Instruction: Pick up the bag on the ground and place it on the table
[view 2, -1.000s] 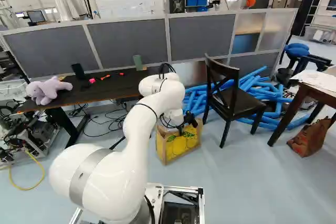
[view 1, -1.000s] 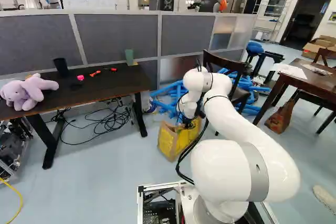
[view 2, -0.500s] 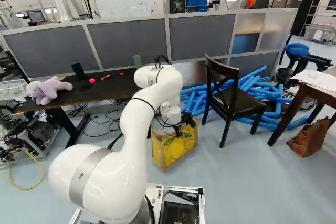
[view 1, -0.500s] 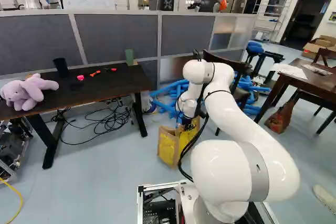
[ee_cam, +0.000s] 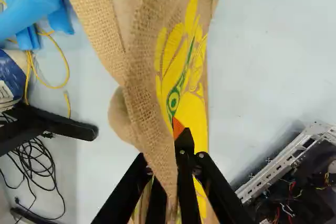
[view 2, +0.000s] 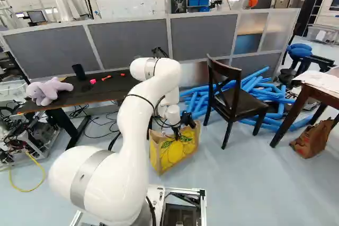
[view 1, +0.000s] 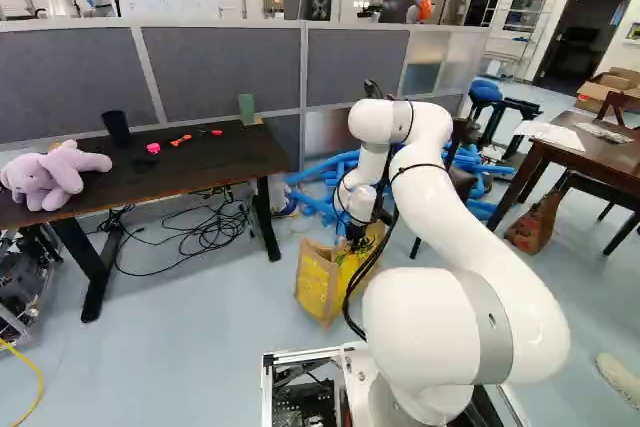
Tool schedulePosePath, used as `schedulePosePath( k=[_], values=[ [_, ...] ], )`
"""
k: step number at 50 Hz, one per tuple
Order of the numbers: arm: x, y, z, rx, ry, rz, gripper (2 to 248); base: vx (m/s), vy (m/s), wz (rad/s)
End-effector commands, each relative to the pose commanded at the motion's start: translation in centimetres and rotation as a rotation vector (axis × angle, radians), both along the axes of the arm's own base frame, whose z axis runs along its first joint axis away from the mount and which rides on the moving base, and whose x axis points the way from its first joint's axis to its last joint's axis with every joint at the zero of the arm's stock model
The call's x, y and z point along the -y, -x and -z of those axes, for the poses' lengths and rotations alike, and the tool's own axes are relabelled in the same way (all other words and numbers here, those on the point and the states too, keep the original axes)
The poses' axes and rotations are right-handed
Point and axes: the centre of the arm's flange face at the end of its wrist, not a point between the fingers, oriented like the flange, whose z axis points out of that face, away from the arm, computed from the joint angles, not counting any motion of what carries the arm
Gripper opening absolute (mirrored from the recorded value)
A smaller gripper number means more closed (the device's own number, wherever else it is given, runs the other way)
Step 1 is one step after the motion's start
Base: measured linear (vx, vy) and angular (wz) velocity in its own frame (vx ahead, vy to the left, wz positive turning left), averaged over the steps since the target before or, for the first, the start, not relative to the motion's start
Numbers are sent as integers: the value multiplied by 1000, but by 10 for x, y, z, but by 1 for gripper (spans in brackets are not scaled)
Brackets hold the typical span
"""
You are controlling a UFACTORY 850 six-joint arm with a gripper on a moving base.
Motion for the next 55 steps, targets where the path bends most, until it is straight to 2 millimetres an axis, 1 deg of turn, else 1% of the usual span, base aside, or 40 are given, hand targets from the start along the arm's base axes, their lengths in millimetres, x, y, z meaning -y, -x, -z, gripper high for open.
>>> schedulePosePath(
  k=[55],
  values=[
    [-21,62,-83,-44,-1,-190,22,0,0,0]
  ],
)
